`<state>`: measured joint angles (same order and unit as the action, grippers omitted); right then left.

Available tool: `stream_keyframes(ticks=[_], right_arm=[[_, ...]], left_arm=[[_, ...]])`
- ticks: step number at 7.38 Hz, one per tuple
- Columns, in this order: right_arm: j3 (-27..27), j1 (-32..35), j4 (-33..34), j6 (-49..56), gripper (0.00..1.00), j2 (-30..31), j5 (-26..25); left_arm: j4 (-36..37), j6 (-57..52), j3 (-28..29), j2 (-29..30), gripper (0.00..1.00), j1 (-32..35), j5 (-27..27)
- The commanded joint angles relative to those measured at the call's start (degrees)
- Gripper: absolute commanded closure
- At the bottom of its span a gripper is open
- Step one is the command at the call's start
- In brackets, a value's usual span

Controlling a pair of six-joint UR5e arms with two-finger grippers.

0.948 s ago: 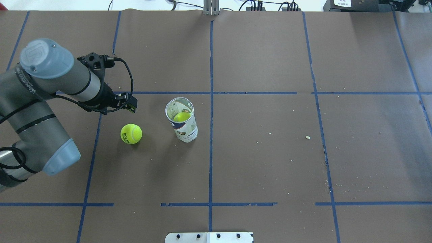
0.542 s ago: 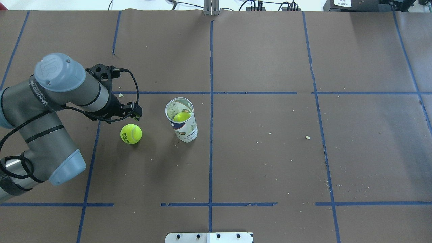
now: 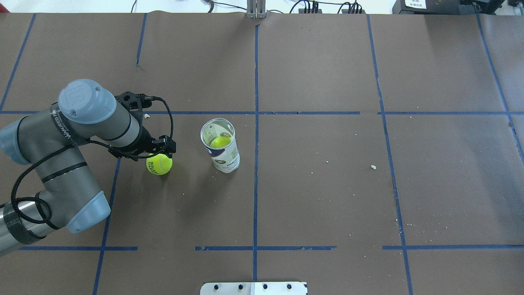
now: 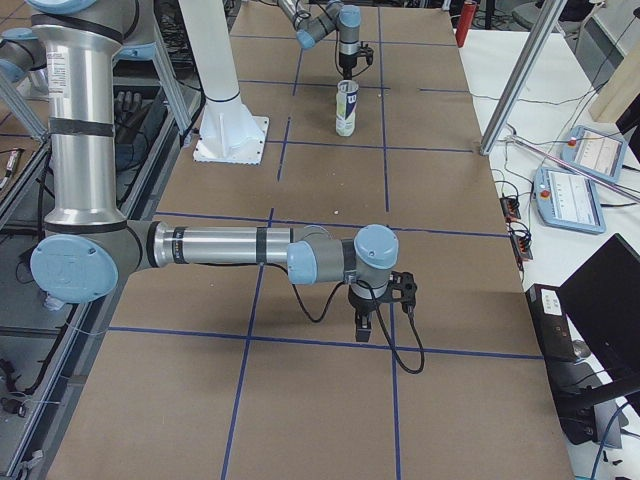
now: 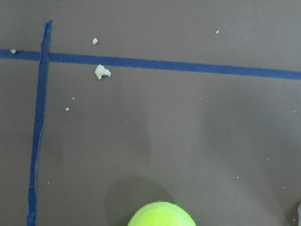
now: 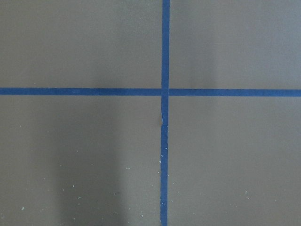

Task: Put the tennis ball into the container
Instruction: 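Close the left gripper around the tennis ball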

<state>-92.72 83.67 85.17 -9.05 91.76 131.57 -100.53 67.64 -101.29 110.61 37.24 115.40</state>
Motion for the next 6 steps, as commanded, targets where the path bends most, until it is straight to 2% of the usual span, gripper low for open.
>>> stream_keyframes(ticks=[1, 3, 4, 5, 6], right_arm=[[0.0, -0.1, 0.0, 0.0, 0.00, 0.0, 0.0], [0.0, 0.0, 0.0, 0.0, 0.00, 0.0, 0.0], [0.0, 0.0, 0.0, 0.0, 0.00, 0.0, 0.0], [0.0, 0.0, 0.0, 0.0, 0.00, 0.0, 0.0], [0.0, 0.0, 0.0, 0.0, 0.00, 0.0, 0.0]], left_arm=[[-1.1, 0.0, 1.8, 0.0, 0.00, -0.9, 0.0], [-2.4, 0.1, 2.4, 0.0, 0.01, -1.3, 0.1], [-2.4, 0.3, 2.2, 0.3, 0.33, -1.4, 0.1], [-2.3, 0.3, 2.2, 0.4, 0.80, -1.4, 0.1], [-2.2, 0.4, 1.1, 0.4, 1.00, -1.3, 0.1]])
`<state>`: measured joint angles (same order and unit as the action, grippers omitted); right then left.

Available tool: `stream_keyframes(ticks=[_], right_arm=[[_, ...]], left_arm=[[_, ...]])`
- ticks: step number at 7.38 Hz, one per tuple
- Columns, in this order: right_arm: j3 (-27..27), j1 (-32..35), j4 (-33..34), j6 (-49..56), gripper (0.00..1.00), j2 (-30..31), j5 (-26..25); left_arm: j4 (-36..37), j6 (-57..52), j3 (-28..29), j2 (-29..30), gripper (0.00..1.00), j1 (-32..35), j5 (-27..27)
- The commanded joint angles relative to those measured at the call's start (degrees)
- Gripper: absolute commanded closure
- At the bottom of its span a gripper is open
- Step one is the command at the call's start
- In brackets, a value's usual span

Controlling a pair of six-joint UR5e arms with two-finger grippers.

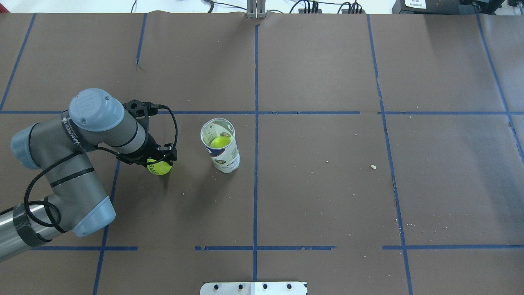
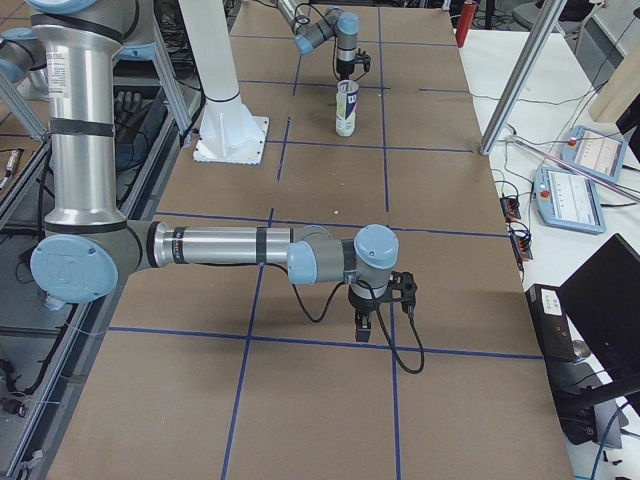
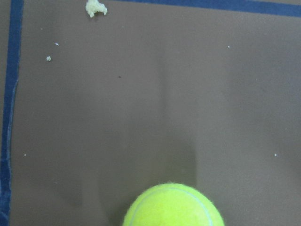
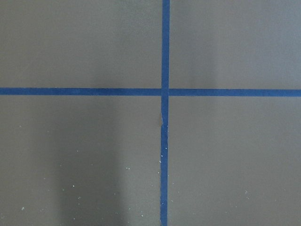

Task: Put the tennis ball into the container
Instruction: 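Close the left gripper around the tennis ball, then lift the ball with the left gripper and carry it over the clear tube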

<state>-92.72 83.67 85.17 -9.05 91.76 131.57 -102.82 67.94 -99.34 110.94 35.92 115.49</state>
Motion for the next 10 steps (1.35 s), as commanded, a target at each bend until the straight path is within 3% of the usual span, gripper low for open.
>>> stream_keyframes(ticks=[1, 2, 3, 6, 7, 10], right_arm=[[0.0, 0.0, 0.0, 0.0, 0.00, 0.0, 0.0], [0.0, 0.0, 0.0, 0.0, 0.00, 0.0, 0.0], [0.0, 0.0, 0.0, 0.0, 0.00, 0.0, 0.0], [0.0, 0.0, 0.0, 0.0, 0.00, 0.0, 0.0], [0.0, 0.0, 0.0, 0.0, 0.00, 0.0, 0.0], [0.0, 0.0, 0.0, 0.0, 0.00, 0.0, 0.0]], left_arm=[[1.0, -0.1, -3.9, 0.0, 1.00, 0.6, 0.1], [8.2, -1.0, -11.8, -0.5, 1.00, 1.6, 0.2], [21.3, -2.8, -18.6, 1.1, 1.00, 4.7, 0.2], [41.1, -8.3, -27.4, 11.5, 1.00, 12.0, 1.0], [46.3, -10.1, -27.1, 16.6, 1.00, 14.4, 2.6], [47.1, -9.3, -18.7, 25.4, 1.00, 14.5, 3.6]])
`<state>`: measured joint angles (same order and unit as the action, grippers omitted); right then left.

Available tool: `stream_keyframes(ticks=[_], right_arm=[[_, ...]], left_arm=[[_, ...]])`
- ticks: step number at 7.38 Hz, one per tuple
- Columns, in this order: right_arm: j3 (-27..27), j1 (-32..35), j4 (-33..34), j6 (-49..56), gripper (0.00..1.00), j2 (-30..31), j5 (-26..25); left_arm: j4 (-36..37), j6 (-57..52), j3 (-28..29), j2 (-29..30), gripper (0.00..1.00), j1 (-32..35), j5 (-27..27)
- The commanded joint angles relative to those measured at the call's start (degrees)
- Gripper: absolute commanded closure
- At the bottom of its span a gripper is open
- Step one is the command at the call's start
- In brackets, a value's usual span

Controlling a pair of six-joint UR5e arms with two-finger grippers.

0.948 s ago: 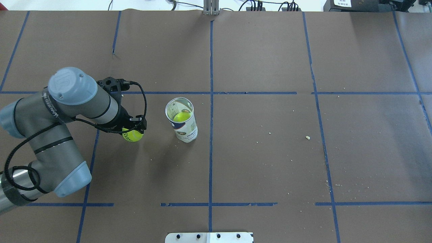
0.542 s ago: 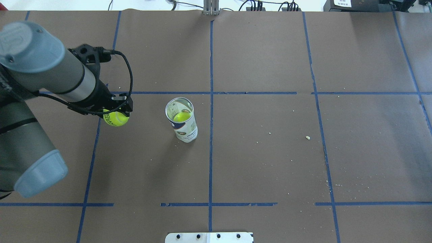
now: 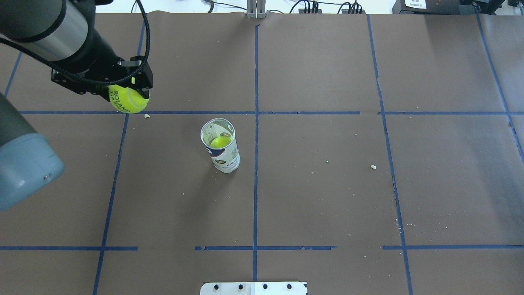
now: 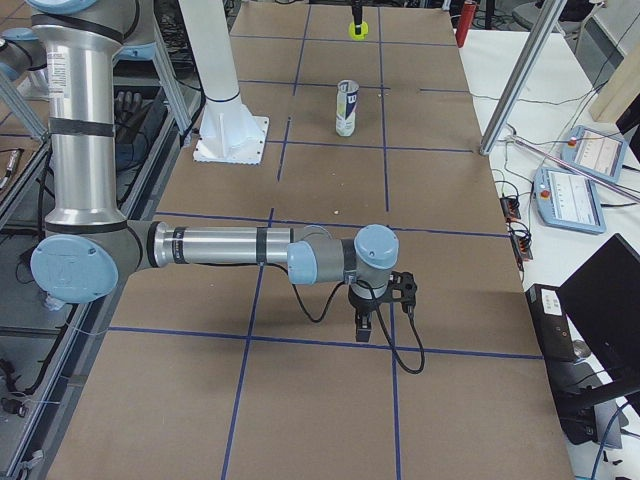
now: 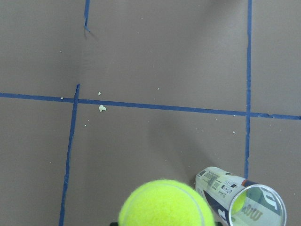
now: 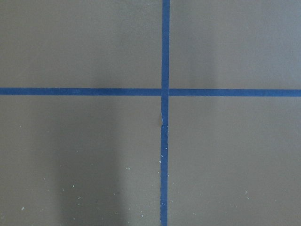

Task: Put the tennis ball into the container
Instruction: 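Lift the ball with the left gripper and carry it over the clear tube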

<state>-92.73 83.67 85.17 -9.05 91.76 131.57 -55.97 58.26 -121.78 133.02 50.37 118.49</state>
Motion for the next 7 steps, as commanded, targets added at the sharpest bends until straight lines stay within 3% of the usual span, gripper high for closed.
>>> stream_keyframes(ticks=[1, 7], right_arm=[[0.0, 0.0, 0.0, 0.0, 0.00, 0.0, 0.0], [0.0, 0.0, 0.0, 0.0, 0.00, 0.0, 0.0]], left_arm=[[-0.1, 0.6, 4.4, 3.8, 1.00, -1.1, 0.7], [-11.3, 6.1, 14.3, 5.4, 1.00, -9.9, 0.2]])
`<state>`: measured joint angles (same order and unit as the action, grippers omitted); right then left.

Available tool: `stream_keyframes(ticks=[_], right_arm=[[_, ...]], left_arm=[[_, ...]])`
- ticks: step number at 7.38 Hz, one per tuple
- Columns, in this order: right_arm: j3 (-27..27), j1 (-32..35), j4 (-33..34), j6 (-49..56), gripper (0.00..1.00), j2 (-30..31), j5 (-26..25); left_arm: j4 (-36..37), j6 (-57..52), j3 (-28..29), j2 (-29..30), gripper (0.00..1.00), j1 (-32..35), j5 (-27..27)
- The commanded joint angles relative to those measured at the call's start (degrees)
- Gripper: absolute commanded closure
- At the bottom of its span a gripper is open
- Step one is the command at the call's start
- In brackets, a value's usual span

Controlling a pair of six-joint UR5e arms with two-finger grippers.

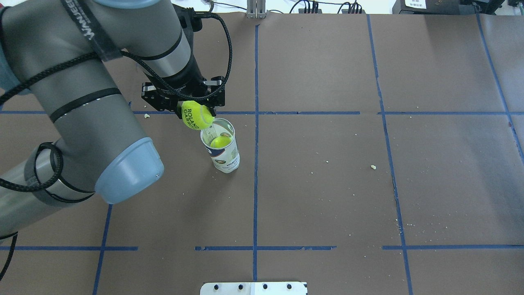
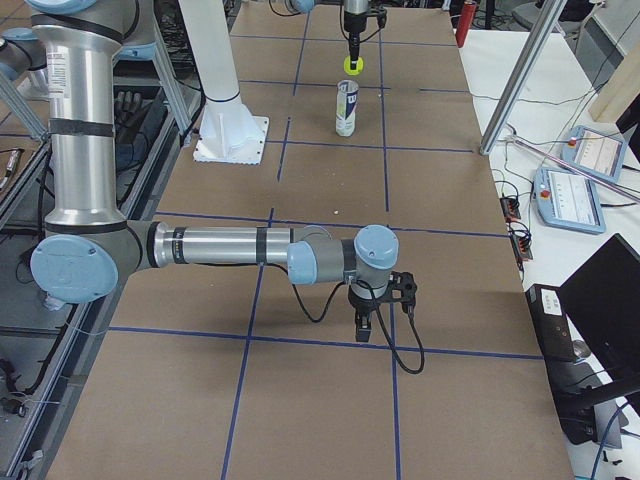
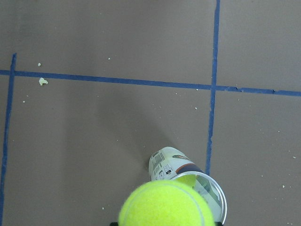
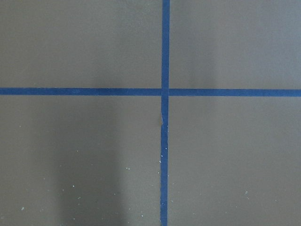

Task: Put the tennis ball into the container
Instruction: 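Lower the ball into the clear tube and open the left gripper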

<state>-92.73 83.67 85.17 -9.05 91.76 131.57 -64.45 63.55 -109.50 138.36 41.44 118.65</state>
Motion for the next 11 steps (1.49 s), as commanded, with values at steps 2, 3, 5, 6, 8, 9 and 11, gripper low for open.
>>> stream_keyframes(ticks=[2, 3, 5, 6, 8, 9, 11], right_arm=[[0.0, 0.0, 0.0, 0.0, 0.00, 0.0, 0.0], [0.0, 0.0, 0.0, 0.0, 0.00, 0.0, 0.0], [0.0, 0.0, 0.0, 0.0, 0.00, 0.0, 0.0], [0.0, 0.0, 0.0, 0.0, 0.00, 0.0, 0.0], [0.0, 0.0, 0.0, 0.0, 0.00, 0.0, 0.0], [0.0, 0.0, 0.0, 0.0, 0.00, 0.0, 0.0], [0.0, 0.0, 0.0, 0.0, 0.00, 0.0, 0.0]], left_arm=[[-3.2, 0.9, 1.8, 0.3, 1.00, -1.6, 0.4], [-3.2, 1.0, 1.8, 0.2, 1.00, -2.1, 0.4], [-3.3, 1.2, 1.1, -0.2, 0.01, -2.2, 0.4], [-3.3, 1.3, 1.0, -0.2, 0.00, -2.2, 1.0], [-3.3, 1.3, 0.9, -0.1, 0.00, -2.2, 1.9], [-3.1, 0.7, -1.4, -0.5, 0.00, -2.0, 1.7], [-3.1, -3.0, -5.4, -4.1, 0.00, 0.3, 1.8]])
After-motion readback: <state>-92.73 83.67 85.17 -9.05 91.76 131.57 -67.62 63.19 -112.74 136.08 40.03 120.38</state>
